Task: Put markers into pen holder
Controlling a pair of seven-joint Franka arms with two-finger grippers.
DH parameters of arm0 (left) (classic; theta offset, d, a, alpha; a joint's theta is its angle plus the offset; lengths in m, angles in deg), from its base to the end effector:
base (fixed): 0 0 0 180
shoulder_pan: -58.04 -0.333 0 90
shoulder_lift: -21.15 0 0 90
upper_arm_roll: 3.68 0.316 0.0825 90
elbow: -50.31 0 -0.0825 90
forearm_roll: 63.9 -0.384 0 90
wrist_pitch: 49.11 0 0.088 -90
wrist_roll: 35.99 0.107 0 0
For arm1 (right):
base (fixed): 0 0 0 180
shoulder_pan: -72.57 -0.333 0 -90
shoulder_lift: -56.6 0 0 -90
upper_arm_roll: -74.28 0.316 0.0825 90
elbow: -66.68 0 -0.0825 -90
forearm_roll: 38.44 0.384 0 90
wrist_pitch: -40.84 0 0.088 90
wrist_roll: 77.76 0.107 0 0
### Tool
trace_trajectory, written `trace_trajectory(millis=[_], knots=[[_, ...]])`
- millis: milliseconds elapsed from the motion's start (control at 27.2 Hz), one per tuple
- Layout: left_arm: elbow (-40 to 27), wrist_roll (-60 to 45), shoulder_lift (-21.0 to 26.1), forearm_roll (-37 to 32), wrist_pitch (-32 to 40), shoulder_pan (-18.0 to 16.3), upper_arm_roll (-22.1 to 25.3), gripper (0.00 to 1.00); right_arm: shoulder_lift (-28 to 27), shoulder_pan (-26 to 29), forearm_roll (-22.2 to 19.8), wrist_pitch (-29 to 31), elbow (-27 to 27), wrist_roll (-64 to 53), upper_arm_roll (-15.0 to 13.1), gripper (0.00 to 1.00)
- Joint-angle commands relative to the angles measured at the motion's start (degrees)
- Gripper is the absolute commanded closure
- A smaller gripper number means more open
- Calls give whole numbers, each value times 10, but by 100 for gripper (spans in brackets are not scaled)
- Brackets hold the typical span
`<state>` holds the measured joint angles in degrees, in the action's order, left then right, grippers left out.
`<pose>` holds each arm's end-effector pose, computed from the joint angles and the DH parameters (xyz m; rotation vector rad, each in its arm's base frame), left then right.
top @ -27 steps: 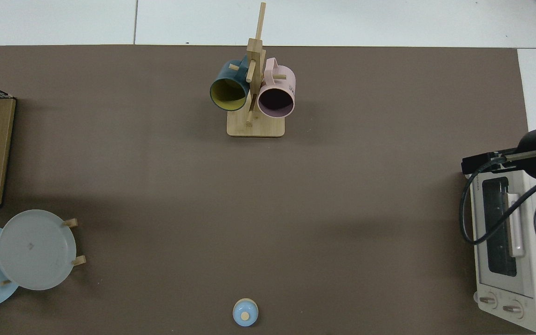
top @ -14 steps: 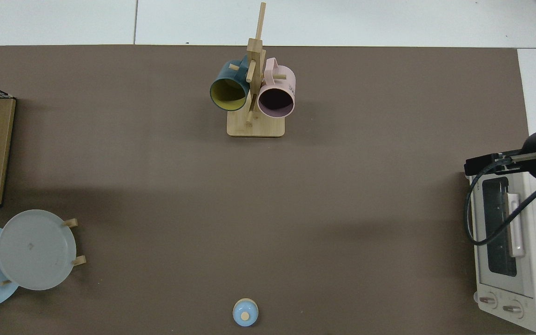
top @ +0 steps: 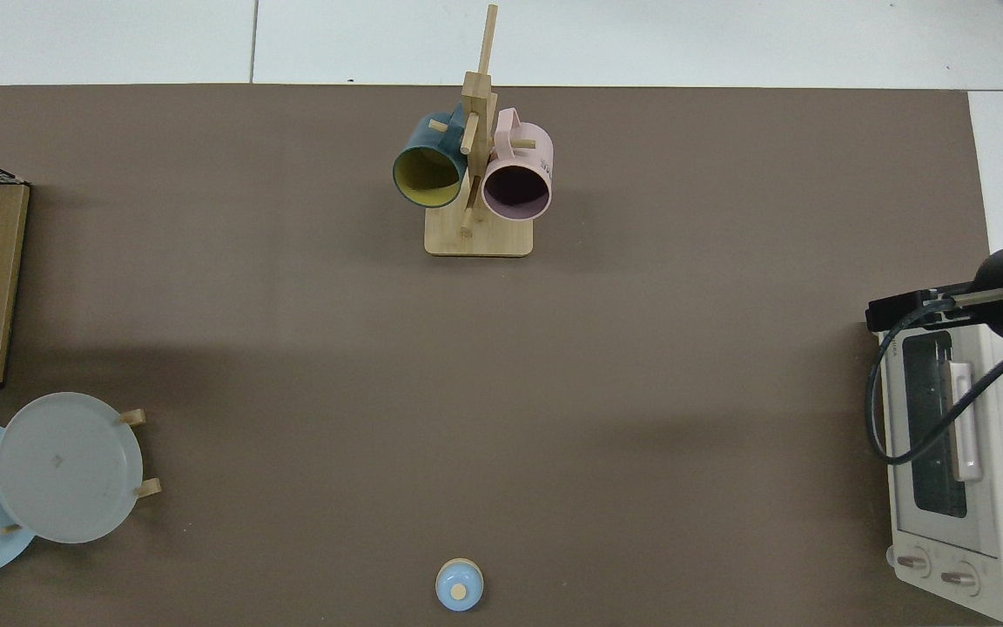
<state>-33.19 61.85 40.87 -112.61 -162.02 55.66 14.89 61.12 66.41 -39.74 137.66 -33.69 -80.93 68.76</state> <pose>0.6336 0.2575 0.5412 -1.6152 1.7473 0.8989 0.5377 0.0020 0.5918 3.1243 0.1082 0.0254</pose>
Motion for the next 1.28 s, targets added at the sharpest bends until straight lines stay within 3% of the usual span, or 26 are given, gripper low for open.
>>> trace_trajectory(millis=[0, 73, 110, 147, 183, 697, 881, 1101, 1248], knots=[[12, -19, 10, -13, 16, 7, 3, 99, 5, 5, 12, -15, 2, -19, 6, 0], [11, -20, 10, -14, 17, 8, 3, 94, 5, 4, 12, -13, 3, -20, 9, 0], [10, -20, 10, -15, 18, 8, 3, 80, 5, 4, 12, -15, 3, -20, 10, 0], [7, -20, 10, -17, 19, 9, 3, 48, 6, 4, 12, -15, 2, -20, 10, 0], [7, -20, 10, -17, 21, 9, 3, 0, 6, 4, 13, -16, 2, -20, 10, 0], [15, -23, 6, -24, 26, 33, 2, 0, 8, 10, 13, -31, 3, -19, 9, 0], [22, -49, -1, -16, 25, 33, -36, 0, 8, 12, 11, -30, 2, -18, 6, 0], [21, -73, -19, 117, 52, 33, -72, 0, 8, 12, 2, -23, 2, -19, 3, 0], [21, -104, -25, 167, 64, 35, -79, 0, 8, 23, 2, -9, -1, -17, 3, 0]])
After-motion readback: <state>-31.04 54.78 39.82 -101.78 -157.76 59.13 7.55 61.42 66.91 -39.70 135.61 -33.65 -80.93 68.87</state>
